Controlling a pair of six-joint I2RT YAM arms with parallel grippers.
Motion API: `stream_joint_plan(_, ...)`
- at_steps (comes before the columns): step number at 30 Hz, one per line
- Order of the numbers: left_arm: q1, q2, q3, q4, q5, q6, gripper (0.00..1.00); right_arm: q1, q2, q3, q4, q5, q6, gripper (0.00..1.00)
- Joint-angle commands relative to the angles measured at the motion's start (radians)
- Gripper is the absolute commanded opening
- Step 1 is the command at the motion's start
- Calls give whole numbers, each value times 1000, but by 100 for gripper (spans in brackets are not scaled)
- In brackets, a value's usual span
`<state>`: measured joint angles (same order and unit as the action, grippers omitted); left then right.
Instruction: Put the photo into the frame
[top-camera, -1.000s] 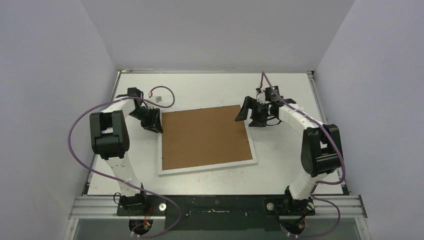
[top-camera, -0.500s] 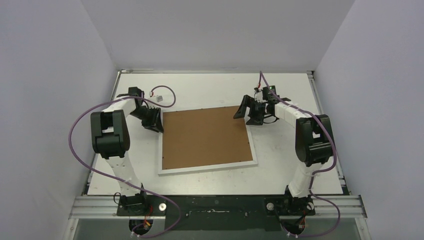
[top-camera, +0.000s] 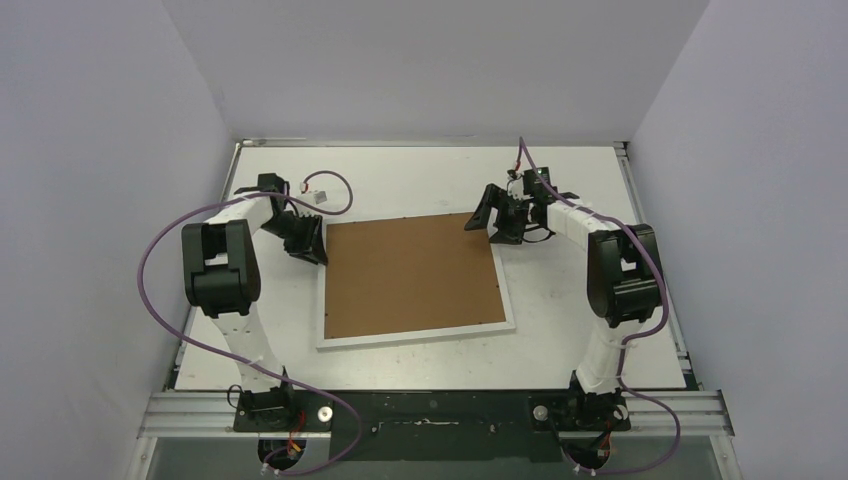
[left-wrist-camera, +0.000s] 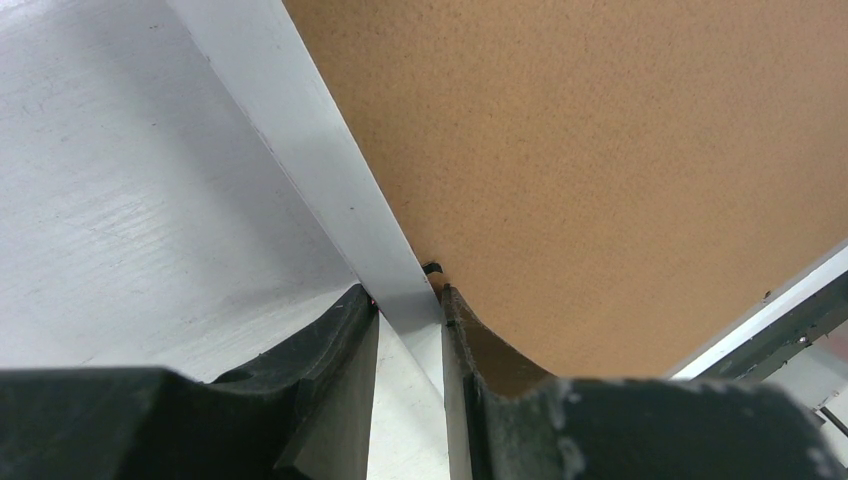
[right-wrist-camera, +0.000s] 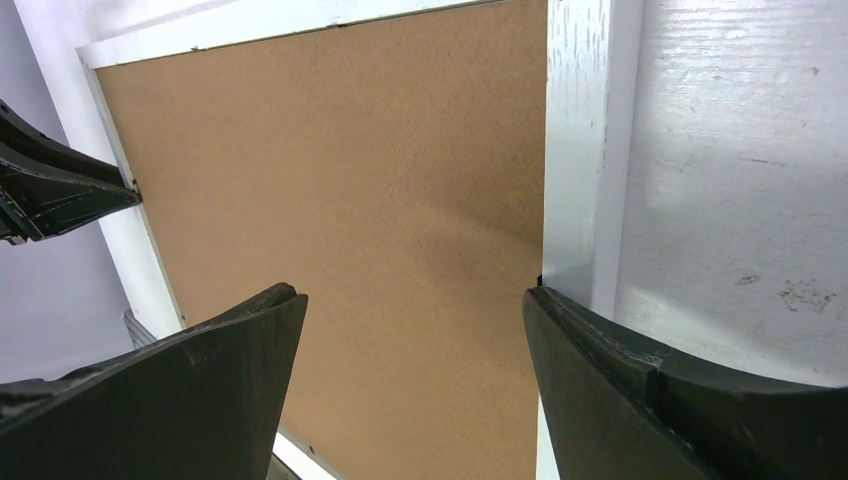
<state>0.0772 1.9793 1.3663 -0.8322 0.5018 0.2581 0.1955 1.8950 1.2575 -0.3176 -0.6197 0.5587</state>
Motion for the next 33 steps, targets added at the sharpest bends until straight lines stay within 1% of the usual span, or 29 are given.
stream_joint_plan(1, -17, 19, 33, 34, 20, 49, 2, -16, 10, 31, 21, 21, -14, 83)
stream_joint_plan(8, -16, 20, 35, 33, 20, 53, 1, -15, 22, 10, 34, 6, -6, 82)
stream_joint_plan(33, -26, 25, 33, 37, 38, 50, 1, 91, 64, -33, 43, 2, 16, 82)
